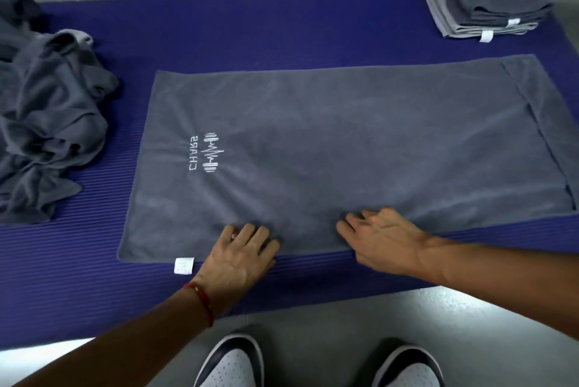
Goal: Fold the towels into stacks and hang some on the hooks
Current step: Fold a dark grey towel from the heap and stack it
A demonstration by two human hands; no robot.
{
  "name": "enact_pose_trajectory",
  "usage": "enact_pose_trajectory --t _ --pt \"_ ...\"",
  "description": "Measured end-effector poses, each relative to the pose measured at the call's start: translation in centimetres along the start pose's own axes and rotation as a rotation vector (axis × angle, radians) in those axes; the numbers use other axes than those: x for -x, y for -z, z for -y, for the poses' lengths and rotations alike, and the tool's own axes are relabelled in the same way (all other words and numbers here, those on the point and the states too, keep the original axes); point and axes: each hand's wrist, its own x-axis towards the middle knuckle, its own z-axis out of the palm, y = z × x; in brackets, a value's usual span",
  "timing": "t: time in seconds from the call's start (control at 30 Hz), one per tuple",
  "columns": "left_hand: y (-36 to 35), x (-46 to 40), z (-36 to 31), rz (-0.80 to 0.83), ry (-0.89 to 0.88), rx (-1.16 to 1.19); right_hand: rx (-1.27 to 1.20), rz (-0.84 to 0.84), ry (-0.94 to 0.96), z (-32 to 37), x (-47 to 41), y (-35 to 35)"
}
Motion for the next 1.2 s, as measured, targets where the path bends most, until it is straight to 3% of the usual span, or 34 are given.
enact_pose_trajectory --t 0.2,0.33,0.57,0.77,1.2 --pt "0.5 0.0 0.1 -0.015 -0.035 -0.017 0.011 -0.114 0.172 3.6 -2.4 0.7" --pt "0.3 1.1 0.1 -0.013 -0.017 -0.032 0.059 -0.209 0.160 5.6 -3.1 1.4" --pt "-0.4 2.9 2.4 0.003 0.137 -0.028 -0.044 -0.092 0.083 5.1 -3.3 1.3" --pt "-0.4 3.3 2.0 0.004 0.196 0.016 -0.112 -0.260 0.215 6.0 -2.5 0.0" --pt "0.9 6.0 3.4 0.068 0.311 0.060 -0.077 -0.497 0.139 7.3 -7.2 -1.8"
